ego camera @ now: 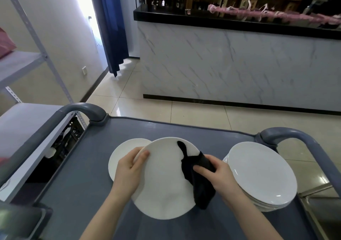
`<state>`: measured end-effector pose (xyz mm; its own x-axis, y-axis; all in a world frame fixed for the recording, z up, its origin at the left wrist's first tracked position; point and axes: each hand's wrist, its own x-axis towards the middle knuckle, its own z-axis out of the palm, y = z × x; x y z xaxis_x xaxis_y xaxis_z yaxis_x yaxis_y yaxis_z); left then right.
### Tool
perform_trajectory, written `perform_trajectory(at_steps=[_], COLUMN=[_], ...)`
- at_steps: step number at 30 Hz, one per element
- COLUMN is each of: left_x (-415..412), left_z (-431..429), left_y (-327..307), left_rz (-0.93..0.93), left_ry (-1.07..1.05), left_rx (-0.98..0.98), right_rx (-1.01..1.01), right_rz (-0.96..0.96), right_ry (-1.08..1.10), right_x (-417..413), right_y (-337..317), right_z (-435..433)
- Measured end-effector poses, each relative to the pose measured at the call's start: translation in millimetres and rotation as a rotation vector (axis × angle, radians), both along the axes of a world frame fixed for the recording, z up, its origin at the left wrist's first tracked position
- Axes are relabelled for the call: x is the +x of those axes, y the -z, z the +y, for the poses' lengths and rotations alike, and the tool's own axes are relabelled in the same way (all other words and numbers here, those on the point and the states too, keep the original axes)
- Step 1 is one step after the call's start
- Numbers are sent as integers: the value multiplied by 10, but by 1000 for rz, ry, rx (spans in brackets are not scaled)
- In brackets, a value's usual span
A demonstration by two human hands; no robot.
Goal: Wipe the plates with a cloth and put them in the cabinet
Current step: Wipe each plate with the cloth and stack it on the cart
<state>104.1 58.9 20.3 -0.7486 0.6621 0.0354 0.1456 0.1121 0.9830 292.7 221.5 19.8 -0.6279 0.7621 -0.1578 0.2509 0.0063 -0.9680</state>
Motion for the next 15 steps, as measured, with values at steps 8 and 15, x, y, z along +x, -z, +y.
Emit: perform_trajectory(at_steps=[8,15], left_x=[-59,-118], left_z=[123,120], left_y=[-55,-91], left_rz=[126,62], left_ry=[282,243], left_rx=[-185,-186], right_rx=[271,407], right_rz=[-154,-103], right_ry=[-178,-257], right_x=[-91,-245], right_y=[-300,-463], right_z=[59,-38])
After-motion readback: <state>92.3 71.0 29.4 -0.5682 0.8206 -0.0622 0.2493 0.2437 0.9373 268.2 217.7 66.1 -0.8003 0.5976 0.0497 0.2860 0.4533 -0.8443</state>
